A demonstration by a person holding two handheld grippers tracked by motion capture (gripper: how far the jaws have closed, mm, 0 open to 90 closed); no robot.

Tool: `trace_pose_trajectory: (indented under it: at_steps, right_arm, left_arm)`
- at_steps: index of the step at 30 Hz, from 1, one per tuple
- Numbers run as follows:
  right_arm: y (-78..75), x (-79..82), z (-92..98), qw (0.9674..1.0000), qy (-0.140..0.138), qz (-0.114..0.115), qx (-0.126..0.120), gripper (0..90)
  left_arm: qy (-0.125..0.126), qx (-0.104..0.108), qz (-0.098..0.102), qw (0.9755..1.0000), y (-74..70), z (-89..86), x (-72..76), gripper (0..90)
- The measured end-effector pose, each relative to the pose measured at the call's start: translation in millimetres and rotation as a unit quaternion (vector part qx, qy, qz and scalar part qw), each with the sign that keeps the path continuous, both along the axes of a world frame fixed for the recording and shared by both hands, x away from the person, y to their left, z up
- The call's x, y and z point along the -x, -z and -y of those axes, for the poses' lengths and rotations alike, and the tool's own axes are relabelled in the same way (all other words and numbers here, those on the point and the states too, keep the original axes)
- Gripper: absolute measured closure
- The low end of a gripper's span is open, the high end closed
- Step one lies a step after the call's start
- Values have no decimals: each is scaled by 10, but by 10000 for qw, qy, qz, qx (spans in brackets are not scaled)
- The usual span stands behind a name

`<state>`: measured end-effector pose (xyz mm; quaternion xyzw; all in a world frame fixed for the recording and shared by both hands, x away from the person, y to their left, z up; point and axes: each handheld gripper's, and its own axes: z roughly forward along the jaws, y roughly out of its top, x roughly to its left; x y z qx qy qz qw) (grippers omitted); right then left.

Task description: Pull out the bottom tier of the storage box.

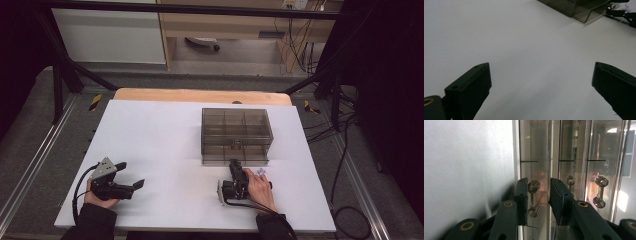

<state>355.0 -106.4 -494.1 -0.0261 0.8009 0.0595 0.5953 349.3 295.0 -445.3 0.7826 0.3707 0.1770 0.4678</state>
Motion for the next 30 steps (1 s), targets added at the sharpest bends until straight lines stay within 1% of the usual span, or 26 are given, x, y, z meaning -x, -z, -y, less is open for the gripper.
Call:
trace_pose_trajectory:
  at_steps: [9, 12, 19, 21, 24, 30]
  right_arm:
    - [-5, 40, -5, 10000, 17, -21, 12, 689]
    - [-12, 52, -3, 10000, -15, -25, 57, 689]
    - [-9, 94, 6, 10000, -32, -27, 23, 689]
    - [-16, 103, 8, 10000, -52, -35, 57, 689]
    - [-14, 122, 8, 10000, -42, -48, 35, 689]
    - [-22, 149, 11, 9999, -61, -56, 67, 689]
  left_arm:
    - [-4, 6, 2, 10000, 0, -2, 1, 22]
    - [-4, 3, 5, 10000, -1, -1, 1, 22]
    - [1, 3, 0, 10000, 0, -2, 0, 22]
    - [-1, 4, 1, 10000, 0, -2, -1, 22]
    - [4, -1, 3, 10000, 1, 0, -1, 22]
    - [1, 6, 0, 10000, 0, -2, 0, 22]
